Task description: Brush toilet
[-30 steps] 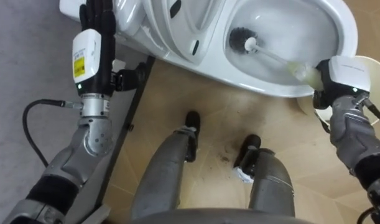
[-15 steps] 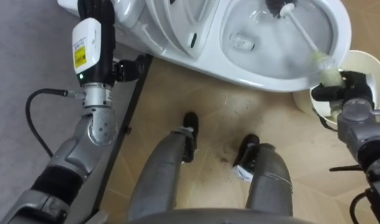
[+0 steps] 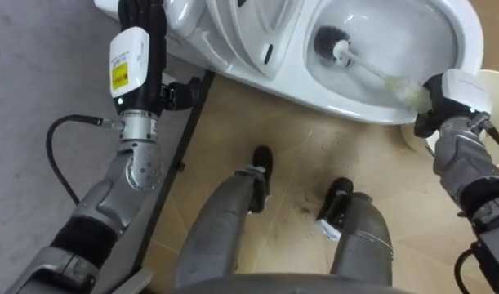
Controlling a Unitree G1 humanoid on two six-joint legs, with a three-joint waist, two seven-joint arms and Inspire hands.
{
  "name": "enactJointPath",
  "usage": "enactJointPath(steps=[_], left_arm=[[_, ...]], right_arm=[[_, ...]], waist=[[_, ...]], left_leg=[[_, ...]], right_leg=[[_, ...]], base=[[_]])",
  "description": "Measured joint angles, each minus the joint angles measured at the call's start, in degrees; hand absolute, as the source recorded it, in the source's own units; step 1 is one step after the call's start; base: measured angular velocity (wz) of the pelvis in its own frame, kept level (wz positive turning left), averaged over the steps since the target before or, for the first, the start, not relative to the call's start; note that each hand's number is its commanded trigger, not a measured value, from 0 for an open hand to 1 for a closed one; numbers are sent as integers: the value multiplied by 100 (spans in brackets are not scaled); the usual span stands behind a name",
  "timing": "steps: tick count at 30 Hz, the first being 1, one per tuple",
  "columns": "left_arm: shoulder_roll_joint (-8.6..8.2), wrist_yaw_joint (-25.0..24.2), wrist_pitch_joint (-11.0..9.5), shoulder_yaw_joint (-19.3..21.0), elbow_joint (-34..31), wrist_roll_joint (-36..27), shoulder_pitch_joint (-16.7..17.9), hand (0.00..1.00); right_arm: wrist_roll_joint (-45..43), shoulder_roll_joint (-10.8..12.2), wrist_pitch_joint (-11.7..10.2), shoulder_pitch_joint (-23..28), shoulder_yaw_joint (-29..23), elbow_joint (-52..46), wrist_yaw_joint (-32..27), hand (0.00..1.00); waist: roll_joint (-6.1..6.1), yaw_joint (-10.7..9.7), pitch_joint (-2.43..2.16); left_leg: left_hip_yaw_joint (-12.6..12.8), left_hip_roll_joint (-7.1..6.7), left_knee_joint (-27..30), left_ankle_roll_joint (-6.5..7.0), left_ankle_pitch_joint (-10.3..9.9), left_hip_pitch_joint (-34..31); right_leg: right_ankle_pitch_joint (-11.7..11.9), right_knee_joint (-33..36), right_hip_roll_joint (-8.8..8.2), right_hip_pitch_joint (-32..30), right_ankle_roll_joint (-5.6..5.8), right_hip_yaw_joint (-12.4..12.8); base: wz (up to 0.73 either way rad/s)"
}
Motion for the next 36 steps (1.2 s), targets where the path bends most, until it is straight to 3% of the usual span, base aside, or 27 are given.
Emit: enactJointPath(steps=[7,12,17,21,22,23,25,27,31,36], left_arm=[[5,-48,-5,-24,59,-16,35,0],[41,-43,-104,-81,65,-33,52,0],[207,-39,-136,-275,-4,-181,49,0],[238,-48,-105,-320,-138,-188,52,0],[244,-48,-104,-306,-164,-186,56,0],[241,-48,-101,-274,-202,-186,73,0],[248,-50,-75,-156,-347,-263,162,0],[245,-42,-3,-134,-372,-306,156,0],[205,-35,81,1,-355,-286,155,0],[126,-40,179,127,-337,-233,153,0]], right_arm=[[-1277,-113,192,166,143,-131,-126,100],[-1626,-226,273,478,181,-428,-218,100],[-1342,-378,222,321,552,-215,-457,100],[493,-413,-115,199,500,59,-498,100],[1240,-361,-227,191,320,125,-485,100],[1620,-342,-265,164,213,131,-482,100],[3106,-321,-371,-112,-288,270,-499,100],[4100,-354,-334,-169,-338,285,-463,100],[5793,-192,-205,-144,-346,270,-300,100],[6359,47,-53,-118,-655,278,-168,100]], waist=[[-12,72,6],[-46,61,18],[-62,104,8],[-65,80,7],[-177,108,32],[-182,124,19],[-258,13,43],[-265,-110,44],[-350,-264,45],[-297,-455,10]], left_leg=[[45,81,-55,-25,-14,167],[-7,103,-111,-26,-13,233],[-5,113,-59,-25,-13,242],[-17,74,-102,-20,-10,225],[48,59,-129,-19,-9,221],[83,60,-122,-19,-9,203],[135,8,-110,5,5,114],[141,-36,-94,40,29,96],[291,-20,17,68,46,41],[332,-87,19,172,111,-4]], right_leg=[[-16,-160,92,215,-25,-30],[1,-339,147,395,-1,-135],[45,-436,172,470,17,-137],[44,-411,108,455,20,-183],[24,-321,90,355,44,-92],[24,-292,84,298,43,-30],[17,-118,-7,100,34,32],[-16,-26,-77,67,39,36],[-28,106,-91,-44,63,176],[-42,260,-196,-148,110,167]], base=[[-1],[7],[0],[5],[-9],[-17],[-6],[10],[-4],[4]])
